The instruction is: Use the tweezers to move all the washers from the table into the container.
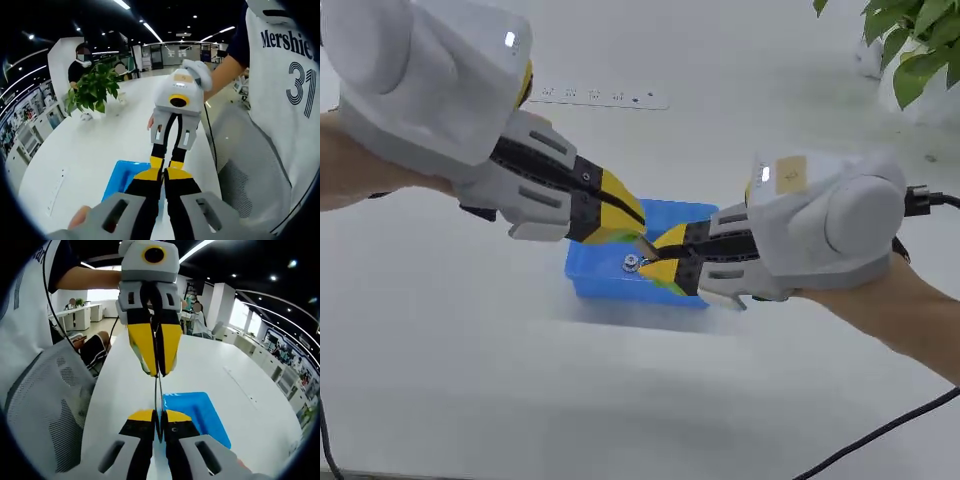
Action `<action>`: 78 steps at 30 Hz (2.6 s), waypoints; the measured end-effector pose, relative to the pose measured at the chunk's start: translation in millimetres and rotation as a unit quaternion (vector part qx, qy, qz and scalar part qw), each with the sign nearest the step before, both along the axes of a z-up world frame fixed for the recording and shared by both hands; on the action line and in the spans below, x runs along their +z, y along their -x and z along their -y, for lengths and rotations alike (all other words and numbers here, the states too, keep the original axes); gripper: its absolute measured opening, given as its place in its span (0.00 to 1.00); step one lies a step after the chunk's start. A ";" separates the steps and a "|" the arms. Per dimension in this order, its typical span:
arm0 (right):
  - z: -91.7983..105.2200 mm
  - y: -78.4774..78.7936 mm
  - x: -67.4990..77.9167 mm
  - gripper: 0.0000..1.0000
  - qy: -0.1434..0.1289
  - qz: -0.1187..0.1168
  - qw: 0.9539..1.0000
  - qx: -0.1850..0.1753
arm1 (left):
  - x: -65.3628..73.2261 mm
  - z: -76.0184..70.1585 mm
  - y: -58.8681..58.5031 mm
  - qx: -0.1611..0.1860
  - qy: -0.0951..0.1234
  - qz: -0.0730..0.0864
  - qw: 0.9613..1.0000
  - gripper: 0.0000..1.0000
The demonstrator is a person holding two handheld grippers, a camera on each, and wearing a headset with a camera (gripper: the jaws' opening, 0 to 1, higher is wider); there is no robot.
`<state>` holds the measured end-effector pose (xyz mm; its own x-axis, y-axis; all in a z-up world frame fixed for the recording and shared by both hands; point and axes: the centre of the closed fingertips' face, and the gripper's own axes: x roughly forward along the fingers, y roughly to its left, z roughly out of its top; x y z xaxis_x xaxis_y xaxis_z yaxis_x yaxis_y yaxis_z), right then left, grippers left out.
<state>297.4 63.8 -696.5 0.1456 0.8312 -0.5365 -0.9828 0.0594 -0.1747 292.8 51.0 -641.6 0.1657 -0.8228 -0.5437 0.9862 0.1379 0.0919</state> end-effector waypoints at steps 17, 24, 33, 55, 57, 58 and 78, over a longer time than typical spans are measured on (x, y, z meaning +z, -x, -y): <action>0.0 26.1 -21.1 0.07 0.073 0.011 0.996 0.040 | -48.6 -19.2 27.7 0.002 -0.067 -0.008 0.998 0.07; 2.0 26.5 -41.0 0.07 0.096 -0.001 0.994 0.054 | -77.3 -21.7 26.9 0.012 -0.073 -0.027 0.997 0.07; 6.3 19.4 -65.3 0.07 0.102 -0.027 0.993 0.060 | -107.8 -19.9 18.2 0.030 -0.062 -0.053 0.996 0.07; 17.9 4.1 -121.6 0.08 0.135 -0.064 0.988 0.048 | -163.2 -19.9 0.3 0.033 -0.114 -0.070 0.990 0.07; 16.1 3.3 -118.2 0.08 0.123 -0.068 0.989 0.042 | -164.5 -19.5 0.1 0.033 -0.115 -0.072 0.990 0.07; 16.4 2.9 -118.2 0.08 0.122 -0.067 0.989 0.042 | -165.4 -19.6 -0.7 0.035 -0.117 -0.072 0.990 0.07; 16.1 3.3 -118.0 0.12 0.160 -0.032 0.985 0.060 | -170.8 -15.4 -4.3 0.045 -0.122 -0.074 0.989 0.09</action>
<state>294.1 47.7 -814.5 0.0149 0.6274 -0.7786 -0.9890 -0.1054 -0.1038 297.1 66.4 -812.3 0.1370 -0.6495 -0.7480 0.9759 0.2179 -0.0105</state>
